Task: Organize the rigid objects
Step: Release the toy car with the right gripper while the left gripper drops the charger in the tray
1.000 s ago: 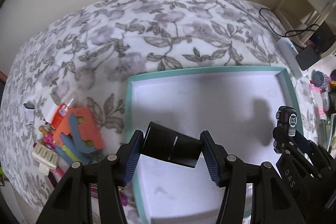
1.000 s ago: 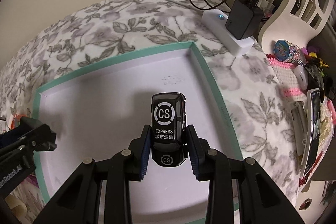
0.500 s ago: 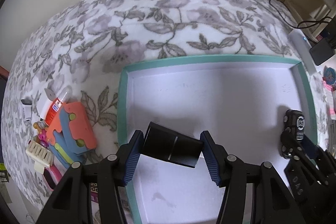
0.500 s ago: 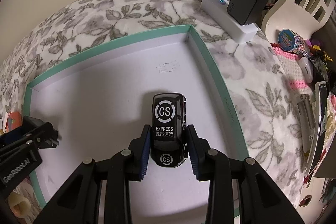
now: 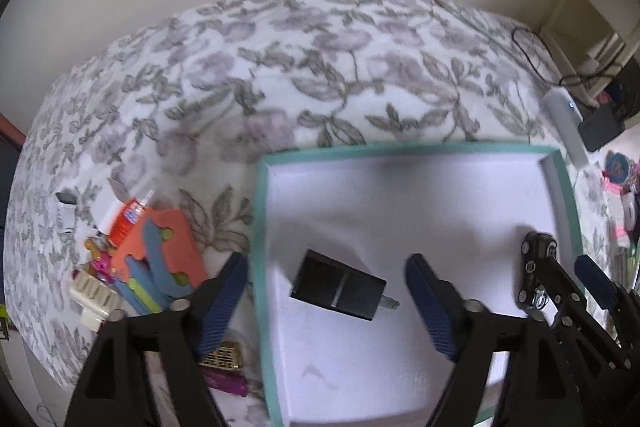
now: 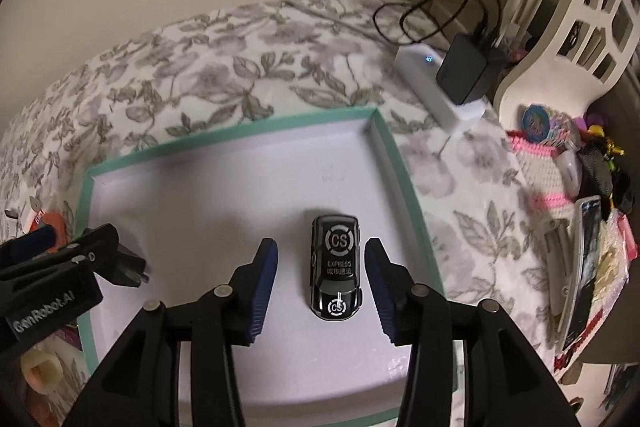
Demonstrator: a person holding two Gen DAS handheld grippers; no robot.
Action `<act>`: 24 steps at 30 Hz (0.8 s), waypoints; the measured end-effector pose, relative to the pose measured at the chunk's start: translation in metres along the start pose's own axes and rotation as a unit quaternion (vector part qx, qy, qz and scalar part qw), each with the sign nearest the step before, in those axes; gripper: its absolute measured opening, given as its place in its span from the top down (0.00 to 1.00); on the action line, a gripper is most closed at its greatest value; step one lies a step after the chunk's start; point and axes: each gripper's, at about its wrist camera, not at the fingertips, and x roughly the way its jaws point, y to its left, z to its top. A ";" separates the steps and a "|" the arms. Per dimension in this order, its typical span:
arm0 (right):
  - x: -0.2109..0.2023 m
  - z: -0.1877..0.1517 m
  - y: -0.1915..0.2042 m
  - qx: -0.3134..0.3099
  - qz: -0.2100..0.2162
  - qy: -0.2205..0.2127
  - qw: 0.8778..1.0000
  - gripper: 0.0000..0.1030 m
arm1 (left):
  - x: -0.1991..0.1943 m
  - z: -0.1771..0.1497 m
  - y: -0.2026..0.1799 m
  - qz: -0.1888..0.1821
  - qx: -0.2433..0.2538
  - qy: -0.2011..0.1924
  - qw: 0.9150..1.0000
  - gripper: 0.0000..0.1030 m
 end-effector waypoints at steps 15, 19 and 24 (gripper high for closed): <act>-0.015 -0.003 0.015 -0.030 0.006 -0.043 0.999 0.15 | -0.042 0.001 0.051 0.032 -0.055 -0.110 0.992 0.00; -0.017 -0.003 0.015 -0.019 0.014 -0.053 0.998 0.15 | -0.040 -0.005 0.063 0.033 -0.070 -0.117 0.990 0.00; -0.017 -0.004 0.017 -0.011 0.028 -0.058 0.998 0.15 | -0.036 -0.018 0.081 0.029 -0.092 -0.118 0.988 0.00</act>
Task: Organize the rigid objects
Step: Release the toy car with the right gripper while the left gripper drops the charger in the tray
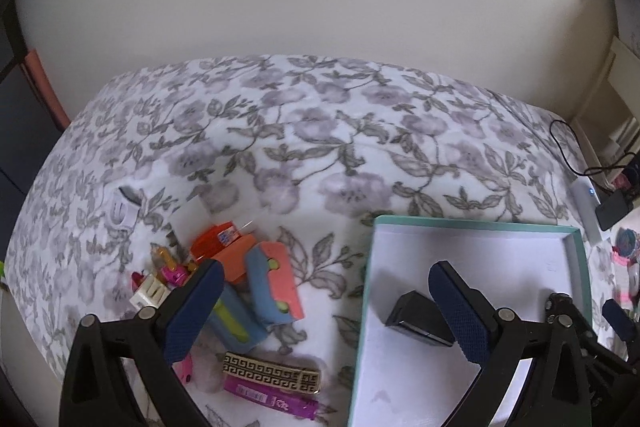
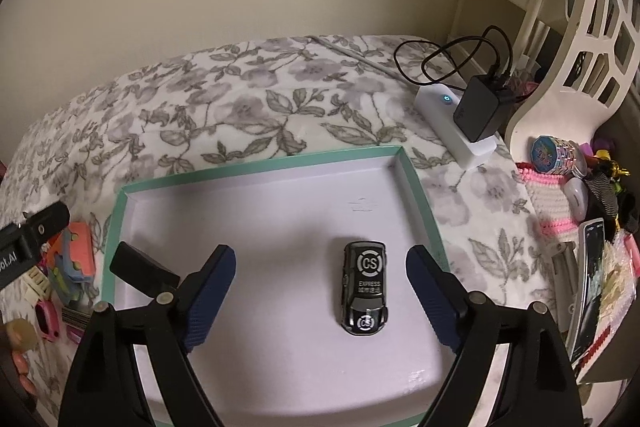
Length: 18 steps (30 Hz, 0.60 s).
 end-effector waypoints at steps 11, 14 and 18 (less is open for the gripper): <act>0.005 -0.014 0.056 -0.048 0.049 0.017 0.998 0.15 | -0.016 -0.013 0.074 0.042 -0.059 -0.015 0.997 0.00; 0.003 -0.019 0.081 -0.059 0.076 0.026 0.995 0.15 | -0.021 -0.018 0.097 0.074 -0.059 -0.019 0.995 0.00; 0.002 -0.028 0.113 -0.072 0.100 0.038 0.992 0.15 | -0.027 -0.025 0.127 0.096 -0.070 -0.022 0.993 0.00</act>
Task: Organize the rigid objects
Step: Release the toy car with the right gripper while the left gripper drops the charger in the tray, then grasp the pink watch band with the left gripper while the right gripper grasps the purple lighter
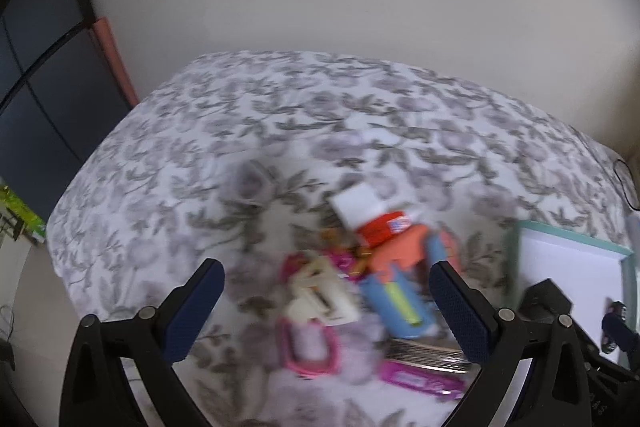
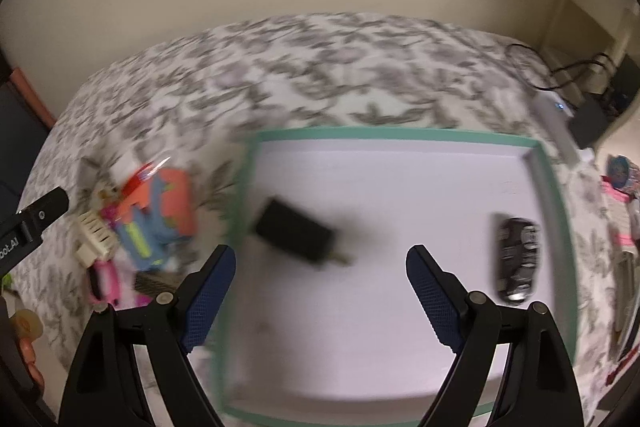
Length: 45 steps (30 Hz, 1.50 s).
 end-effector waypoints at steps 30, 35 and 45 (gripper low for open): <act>0.031 -0.034 0.112 -0.028 0.068 0.102 0.992 0.15 | 0.059 -0.035 0.095 -0.019 -0.065 0.146 0.987 0.00; 0.042 -0.041 0.116 -0.027 0.056 0.117 0.991 0.15 | 0.063 -0.036 0.099 -0.031 -0.077 0.157 0.984 0.00; 0.058 -0.045 0.117 0.000 0.031 0.132 0.991 0.16 | 0.069 -0.036 0.103 -0.042 -0.091 0.167 0.981 0.00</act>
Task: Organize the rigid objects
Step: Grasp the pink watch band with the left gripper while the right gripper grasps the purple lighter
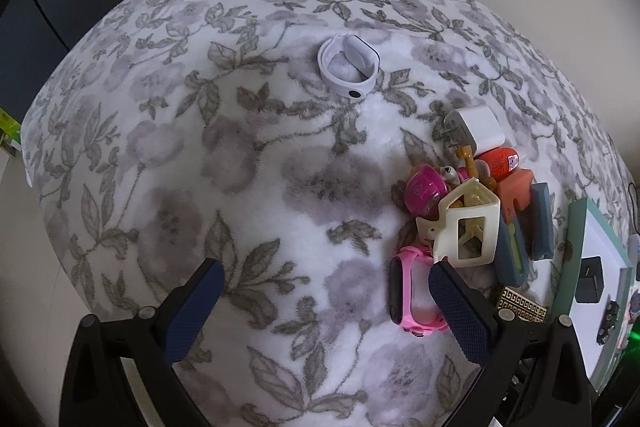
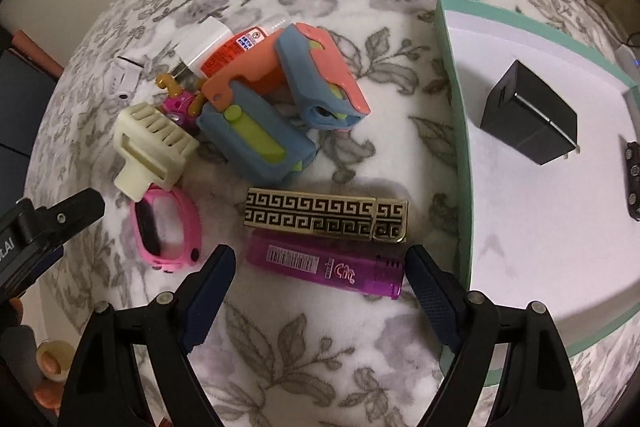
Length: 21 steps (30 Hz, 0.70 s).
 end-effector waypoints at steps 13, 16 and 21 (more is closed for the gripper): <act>0.017 -0.005 0.028 -0.007 -0.074 -0.032 0.997 0.15 | 0.012 0.000 -0.008 0.009 0.015 0.016 1.000 0.00; 0.019 -0.007 0.032 -0.006 -0.077 -0.037 0.996 0.15 | 0.015 -0.001 -0.011 0.009 0.019 0.021 1.000 0.00; 0.020 -0.010 0.033 -0.004 -0.075 -0.039 0.996 0.20 | 0.015 -0.002 -0.018 0.002 0.027 0.023 0.999 0.00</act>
